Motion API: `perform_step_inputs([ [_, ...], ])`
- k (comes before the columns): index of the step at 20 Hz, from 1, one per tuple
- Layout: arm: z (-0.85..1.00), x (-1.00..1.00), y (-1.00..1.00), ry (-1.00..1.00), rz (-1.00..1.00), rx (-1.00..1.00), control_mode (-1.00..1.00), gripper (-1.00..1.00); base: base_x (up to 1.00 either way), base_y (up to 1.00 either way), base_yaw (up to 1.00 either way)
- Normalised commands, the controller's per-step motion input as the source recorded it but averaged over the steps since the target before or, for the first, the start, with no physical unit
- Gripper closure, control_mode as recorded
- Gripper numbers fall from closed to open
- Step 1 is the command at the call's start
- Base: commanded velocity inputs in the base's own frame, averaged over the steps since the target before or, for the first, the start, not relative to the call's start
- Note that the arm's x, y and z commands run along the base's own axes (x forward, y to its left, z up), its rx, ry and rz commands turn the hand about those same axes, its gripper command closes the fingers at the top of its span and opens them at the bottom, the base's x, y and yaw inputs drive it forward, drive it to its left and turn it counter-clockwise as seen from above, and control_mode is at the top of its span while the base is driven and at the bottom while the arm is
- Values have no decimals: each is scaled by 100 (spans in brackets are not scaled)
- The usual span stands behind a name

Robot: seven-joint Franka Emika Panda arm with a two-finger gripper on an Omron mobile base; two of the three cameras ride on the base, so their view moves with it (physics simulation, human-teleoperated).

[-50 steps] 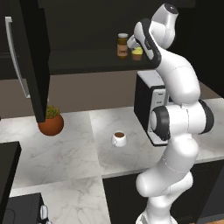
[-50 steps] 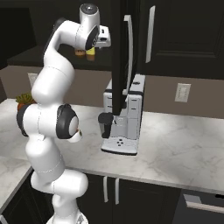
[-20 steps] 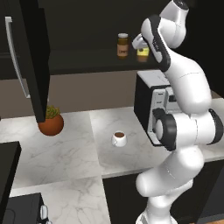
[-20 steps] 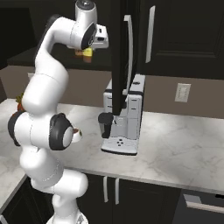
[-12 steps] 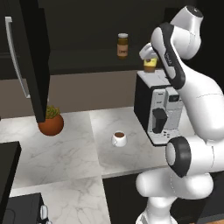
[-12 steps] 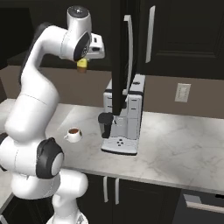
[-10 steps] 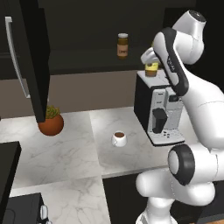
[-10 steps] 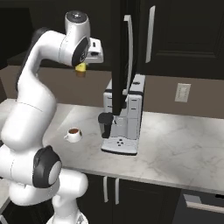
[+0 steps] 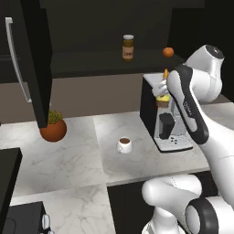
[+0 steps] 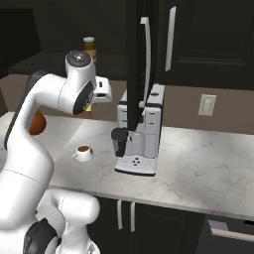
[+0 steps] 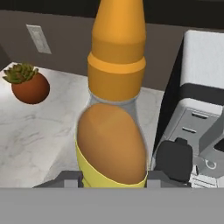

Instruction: Pick the cinnamon and honey bottle from the cabinet and place them next to the mug.

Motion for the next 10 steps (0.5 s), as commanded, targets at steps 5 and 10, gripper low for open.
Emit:
perform_step_inputs([
  [5, -38, -6, 6, 4, 0, -8, -100, 100, 0, 0, 0],
  [10, -2, 25, 19, 7, -2, -16, -100, 100, 0, 0, 0],
])
